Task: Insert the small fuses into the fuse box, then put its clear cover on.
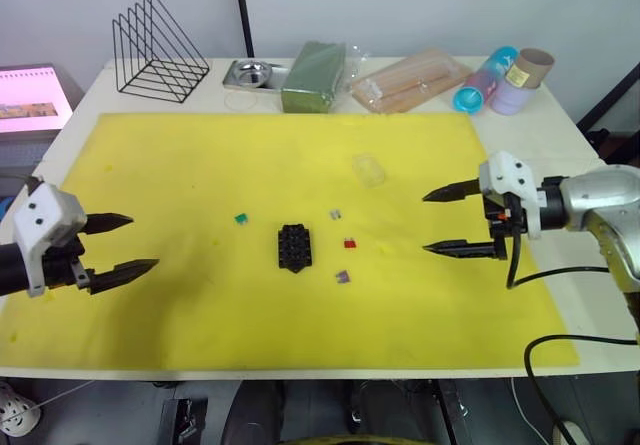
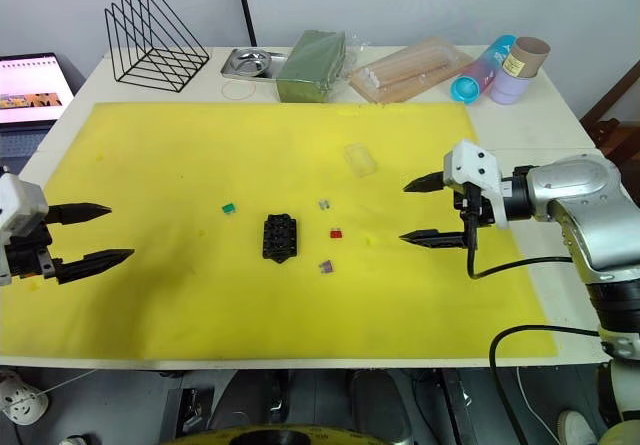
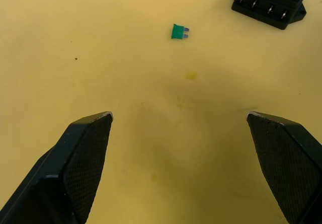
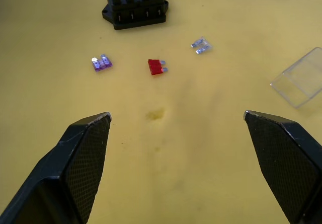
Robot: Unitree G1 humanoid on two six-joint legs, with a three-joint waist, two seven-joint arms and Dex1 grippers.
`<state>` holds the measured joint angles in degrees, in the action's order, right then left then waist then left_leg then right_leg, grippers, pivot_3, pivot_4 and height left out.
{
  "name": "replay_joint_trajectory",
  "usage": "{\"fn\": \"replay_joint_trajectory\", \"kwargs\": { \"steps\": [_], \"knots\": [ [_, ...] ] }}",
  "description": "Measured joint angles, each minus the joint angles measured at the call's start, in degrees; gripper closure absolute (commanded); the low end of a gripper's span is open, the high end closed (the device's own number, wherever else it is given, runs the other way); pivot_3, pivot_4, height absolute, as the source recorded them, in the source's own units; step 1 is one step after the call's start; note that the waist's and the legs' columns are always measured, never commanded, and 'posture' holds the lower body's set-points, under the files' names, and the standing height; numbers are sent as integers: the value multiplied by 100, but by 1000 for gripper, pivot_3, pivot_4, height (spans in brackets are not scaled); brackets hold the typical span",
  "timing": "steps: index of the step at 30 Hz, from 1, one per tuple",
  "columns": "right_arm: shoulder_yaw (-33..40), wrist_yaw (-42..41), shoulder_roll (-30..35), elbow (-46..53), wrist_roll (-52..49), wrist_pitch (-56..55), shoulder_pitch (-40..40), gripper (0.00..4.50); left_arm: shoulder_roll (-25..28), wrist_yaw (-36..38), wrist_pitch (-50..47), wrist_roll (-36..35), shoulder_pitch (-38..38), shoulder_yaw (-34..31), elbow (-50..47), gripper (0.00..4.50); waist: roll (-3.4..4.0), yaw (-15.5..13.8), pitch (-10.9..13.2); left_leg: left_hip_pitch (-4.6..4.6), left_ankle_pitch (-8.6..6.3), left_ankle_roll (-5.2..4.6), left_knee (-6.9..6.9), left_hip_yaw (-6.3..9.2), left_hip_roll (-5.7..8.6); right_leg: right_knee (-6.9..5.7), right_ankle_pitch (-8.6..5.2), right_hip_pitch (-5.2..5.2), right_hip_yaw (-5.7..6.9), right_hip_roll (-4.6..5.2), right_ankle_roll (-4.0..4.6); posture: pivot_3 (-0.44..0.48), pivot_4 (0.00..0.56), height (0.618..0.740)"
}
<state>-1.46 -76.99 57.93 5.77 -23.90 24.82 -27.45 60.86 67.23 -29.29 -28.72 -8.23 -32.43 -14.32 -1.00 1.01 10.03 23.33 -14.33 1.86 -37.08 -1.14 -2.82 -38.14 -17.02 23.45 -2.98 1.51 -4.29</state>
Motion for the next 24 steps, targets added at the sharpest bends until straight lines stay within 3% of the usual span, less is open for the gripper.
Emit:
{"fn": "replay_joint_trajectory", "kwargs": {
  "steps": [24],
  "knots": [
    [17, 200, -35, 201, 2, 62, 45, 0, -1, 12, -21, 62, 189, 241, 94, 23, 0, -1, 0, 0, 0, 0, -2, 0, 1, -2, 1, 0, 0, -1, -2, 0, 150, 740]
  ]
}}
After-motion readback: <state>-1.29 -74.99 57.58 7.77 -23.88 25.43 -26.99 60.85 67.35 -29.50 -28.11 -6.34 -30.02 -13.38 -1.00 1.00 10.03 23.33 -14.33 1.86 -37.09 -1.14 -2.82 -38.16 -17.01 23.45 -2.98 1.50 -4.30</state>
